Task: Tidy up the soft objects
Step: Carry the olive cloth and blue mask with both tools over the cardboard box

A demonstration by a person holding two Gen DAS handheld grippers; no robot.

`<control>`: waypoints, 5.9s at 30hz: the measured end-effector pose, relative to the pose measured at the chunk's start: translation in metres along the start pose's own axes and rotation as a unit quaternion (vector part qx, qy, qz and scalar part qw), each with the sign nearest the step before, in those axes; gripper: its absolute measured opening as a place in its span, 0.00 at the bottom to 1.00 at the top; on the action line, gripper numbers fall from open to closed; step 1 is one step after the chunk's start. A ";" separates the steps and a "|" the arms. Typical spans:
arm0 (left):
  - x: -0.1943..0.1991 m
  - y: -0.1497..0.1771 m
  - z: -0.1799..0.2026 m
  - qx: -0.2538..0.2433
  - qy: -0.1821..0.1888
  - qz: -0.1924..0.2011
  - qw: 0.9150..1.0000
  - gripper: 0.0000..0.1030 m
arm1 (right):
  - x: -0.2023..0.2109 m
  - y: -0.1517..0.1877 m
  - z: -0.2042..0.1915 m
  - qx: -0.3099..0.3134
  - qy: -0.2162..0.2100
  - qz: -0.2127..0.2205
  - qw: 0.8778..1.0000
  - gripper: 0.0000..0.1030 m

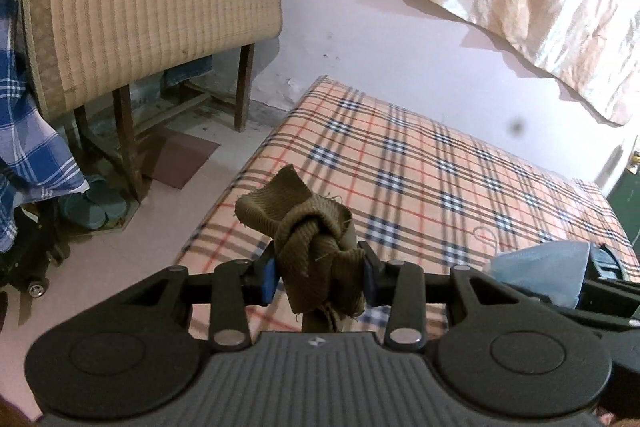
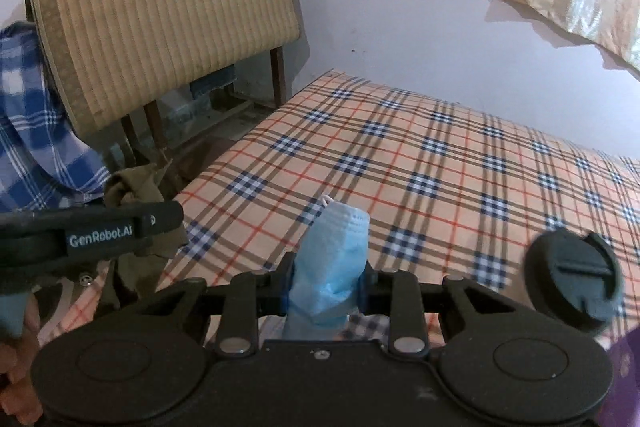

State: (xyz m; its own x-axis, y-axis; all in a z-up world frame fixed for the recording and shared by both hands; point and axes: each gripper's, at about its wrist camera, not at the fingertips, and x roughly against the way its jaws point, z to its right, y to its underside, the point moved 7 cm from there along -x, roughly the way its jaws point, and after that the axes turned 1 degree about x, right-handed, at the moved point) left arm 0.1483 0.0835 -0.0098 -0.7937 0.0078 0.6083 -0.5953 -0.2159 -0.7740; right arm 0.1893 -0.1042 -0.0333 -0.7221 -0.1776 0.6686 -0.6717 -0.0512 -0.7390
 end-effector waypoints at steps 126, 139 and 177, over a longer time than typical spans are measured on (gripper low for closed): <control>0.060 0.039 0.258 -0.157 0.154 0.002 0.976 0.40 | 0.189 0.048 0.211 -0.175 0.133 0.081 0.972 0.35; 0.063 0.049 0.273 -0.167 0.169 -0.003 0.971 0.40 | 0.198 0.059 0.223 -0.184 0.147 0.078 0.969 0.35; 0.064 0.092 0.332 -0.214 0.210 -0.029 0.953 0.40 | 0.227 0.099 0.267 -0.223 0.181 0.070 0.955 0.35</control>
State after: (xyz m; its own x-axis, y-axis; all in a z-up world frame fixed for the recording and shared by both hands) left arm 0.0848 -0.2596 0.0162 -0.6837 0.4182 0.5981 -0.5652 0.2151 -0.7964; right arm 0.0030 -0.4117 0.0239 -0.7659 0.2041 0.6097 -0.5096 0.3855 -0.7692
